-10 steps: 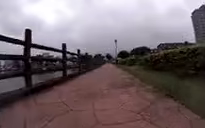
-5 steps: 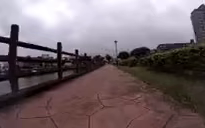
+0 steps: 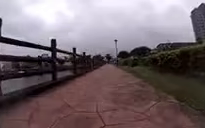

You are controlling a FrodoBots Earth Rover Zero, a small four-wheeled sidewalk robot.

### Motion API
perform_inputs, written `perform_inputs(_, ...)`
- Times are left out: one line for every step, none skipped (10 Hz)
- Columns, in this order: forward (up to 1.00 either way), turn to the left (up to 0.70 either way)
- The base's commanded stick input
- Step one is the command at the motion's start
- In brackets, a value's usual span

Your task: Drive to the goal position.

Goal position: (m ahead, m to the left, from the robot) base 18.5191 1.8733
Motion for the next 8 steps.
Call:
perform_inputs(1.00,0.00)
perform_inputs(1.00,0.00)
perform_inputs(1.00,0.00)
perform_inputs(1.00,0.00)
perform_inputs(1.00,0.00)
perform_inputs(1.00,0.00)
perform_inputs(1.00,0.00)
perform_inputs(1.00,0.00)
